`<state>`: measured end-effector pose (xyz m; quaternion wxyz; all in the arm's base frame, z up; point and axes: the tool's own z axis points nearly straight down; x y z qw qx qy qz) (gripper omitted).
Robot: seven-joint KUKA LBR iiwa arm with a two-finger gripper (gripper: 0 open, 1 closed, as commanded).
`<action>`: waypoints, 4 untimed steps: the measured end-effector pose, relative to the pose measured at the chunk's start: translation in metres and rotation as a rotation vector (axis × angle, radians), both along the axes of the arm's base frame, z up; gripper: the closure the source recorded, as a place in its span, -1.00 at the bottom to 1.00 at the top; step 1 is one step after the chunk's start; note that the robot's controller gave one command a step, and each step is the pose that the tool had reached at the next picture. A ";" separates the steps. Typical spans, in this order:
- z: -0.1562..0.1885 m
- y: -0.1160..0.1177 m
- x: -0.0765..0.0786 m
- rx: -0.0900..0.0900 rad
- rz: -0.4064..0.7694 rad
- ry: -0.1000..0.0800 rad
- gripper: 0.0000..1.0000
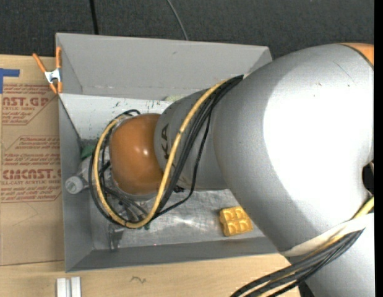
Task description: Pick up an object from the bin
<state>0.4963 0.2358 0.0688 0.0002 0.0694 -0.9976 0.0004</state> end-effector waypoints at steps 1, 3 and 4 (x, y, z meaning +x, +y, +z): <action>0.051 -0.044 0.000 -0.001 0.057 0.007 -1.00; 0.079 -0.054 0.031 0.001 0.219 -0.003 -1.00; 0.102 -0.032 0.020 0.002 0.376 -0.001 -1.00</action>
Offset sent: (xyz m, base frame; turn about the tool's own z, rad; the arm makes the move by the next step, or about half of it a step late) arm 0.0324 -0.0626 0.0552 0.0916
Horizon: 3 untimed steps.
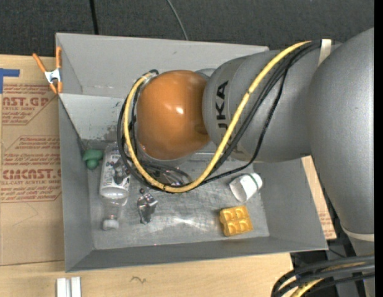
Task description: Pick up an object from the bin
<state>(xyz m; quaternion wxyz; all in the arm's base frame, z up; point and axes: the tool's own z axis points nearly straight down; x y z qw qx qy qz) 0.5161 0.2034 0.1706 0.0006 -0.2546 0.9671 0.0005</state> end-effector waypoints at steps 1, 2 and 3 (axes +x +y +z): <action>-0.045 0.020 -0.016 0.006 -0.186 -0.009 -1.00; -0.054 0.026 -0.008 0.029 -0.138 -0.043 -1.00; -0.064 0.028 0.008 0.032 -0.163 -0.041 -1.00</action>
Offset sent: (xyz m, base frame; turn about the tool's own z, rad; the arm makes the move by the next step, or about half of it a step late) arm -0.0146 -0.0095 -0.1006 0.2108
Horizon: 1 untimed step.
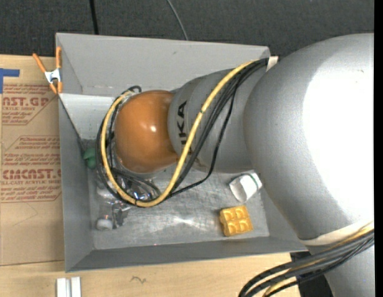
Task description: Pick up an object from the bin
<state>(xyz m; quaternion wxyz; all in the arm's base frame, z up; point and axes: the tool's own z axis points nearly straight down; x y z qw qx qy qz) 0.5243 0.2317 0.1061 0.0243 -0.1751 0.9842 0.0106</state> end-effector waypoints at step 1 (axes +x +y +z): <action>-0.016 -0.010 -0.011 -0.027 -0.002 0.044 1.00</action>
Offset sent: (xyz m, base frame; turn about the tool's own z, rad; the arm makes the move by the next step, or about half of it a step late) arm 0.0000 0.0000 0.0000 0.0000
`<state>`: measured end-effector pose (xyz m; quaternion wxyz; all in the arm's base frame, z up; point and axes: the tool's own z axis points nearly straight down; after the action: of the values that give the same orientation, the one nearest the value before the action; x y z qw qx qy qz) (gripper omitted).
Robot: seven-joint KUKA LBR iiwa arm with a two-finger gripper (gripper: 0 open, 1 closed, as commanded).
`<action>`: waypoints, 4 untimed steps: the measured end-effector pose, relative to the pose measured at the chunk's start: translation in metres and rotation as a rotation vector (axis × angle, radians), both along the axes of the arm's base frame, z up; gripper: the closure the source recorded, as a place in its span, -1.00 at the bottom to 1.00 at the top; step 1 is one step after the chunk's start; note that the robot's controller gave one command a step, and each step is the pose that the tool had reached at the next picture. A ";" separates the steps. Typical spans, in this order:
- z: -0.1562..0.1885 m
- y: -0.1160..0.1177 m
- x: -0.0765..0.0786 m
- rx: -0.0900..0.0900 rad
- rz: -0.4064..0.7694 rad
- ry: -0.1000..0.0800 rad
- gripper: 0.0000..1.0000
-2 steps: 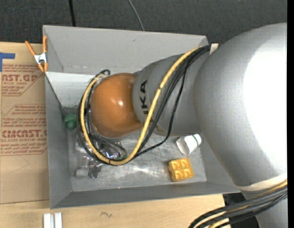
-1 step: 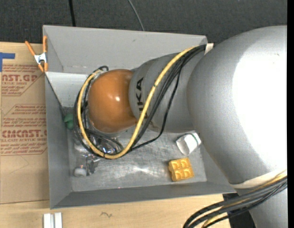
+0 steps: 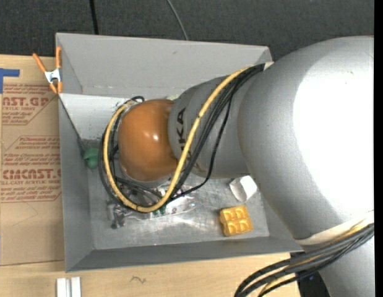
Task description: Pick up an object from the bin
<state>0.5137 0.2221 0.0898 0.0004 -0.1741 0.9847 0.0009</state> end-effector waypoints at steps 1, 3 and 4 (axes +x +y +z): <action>0.000 0.000 0.000 0.000 0.000 0.000 1.00; 0.007 -0.025 -0.015 -0.001 -0.016 0.001 1.00; 0.060 -0.025 -0.001 -0.003 -0.011 0.005 1.00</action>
Offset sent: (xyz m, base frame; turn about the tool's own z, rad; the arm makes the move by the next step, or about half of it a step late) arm -0.0103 -0.0317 0.0111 0.0428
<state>0.5126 0.1967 0.1496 -0.0025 -0.1685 0.9857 -0.0001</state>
